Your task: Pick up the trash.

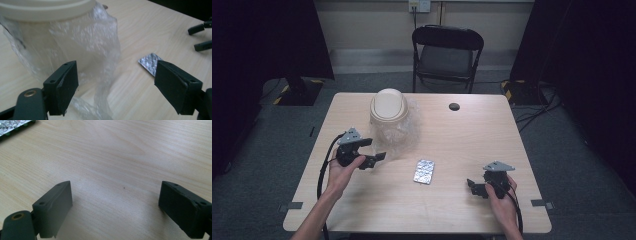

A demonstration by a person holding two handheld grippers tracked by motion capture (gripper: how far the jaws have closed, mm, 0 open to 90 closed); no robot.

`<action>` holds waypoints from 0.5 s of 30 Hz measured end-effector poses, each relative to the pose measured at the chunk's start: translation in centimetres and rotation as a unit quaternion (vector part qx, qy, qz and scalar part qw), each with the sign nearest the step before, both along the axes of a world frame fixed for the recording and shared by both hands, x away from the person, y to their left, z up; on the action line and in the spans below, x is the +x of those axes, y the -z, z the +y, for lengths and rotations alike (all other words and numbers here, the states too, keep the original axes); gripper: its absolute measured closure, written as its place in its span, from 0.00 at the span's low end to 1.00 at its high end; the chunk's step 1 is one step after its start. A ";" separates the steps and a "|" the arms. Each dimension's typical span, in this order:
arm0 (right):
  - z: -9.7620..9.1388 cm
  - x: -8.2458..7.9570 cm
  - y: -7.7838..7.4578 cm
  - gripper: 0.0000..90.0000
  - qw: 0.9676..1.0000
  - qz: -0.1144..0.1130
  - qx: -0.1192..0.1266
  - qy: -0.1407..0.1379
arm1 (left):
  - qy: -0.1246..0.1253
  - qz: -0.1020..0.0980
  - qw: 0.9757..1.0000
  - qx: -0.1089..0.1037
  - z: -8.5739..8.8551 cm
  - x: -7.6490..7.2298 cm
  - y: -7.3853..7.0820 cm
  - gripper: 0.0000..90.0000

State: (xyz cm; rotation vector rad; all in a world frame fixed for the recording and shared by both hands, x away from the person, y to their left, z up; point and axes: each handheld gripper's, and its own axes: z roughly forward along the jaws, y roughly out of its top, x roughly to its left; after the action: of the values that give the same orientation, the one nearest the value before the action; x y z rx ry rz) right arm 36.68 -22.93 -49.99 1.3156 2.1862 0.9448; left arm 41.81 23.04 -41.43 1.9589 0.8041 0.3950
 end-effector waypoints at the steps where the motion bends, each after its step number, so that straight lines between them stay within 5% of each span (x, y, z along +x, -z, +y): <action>1: 0.0 0.0 0.0 0.12 1.000 0.000 -0.001 0.000 | 0.002 -0.003 1.000 0.003 -0.1 0.2 -0.3 0.21; 5: 0.0 0.0 0.0 0.12 1.000 0.000 -0.001 0.000 | 0.011 0.009 1.000 -0.012 -0.5 1.0 -0.8 0.21; 7: 0.0 0.0 0.0 0.12 1.000 0.000 0.000 0.000 | 0.009 -0.002 1.000 0.005 -0.8 1.3 -1.0 0.21; 15: 0.0 0.0 0.0 0.12 1.000 0.000 -0.001 0.000 | 0.012 -0.010 1.000 0.005 -1.6 2.9 -1.9 0.21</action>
State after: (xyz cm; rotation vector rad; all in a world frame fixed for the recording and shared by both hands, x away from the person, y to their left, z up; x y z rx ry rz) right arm 36.68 -22.93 -49.99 1.3160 2.1861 0.9427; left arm 44.70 21.41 -39.52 1.9685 0.7678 0.4035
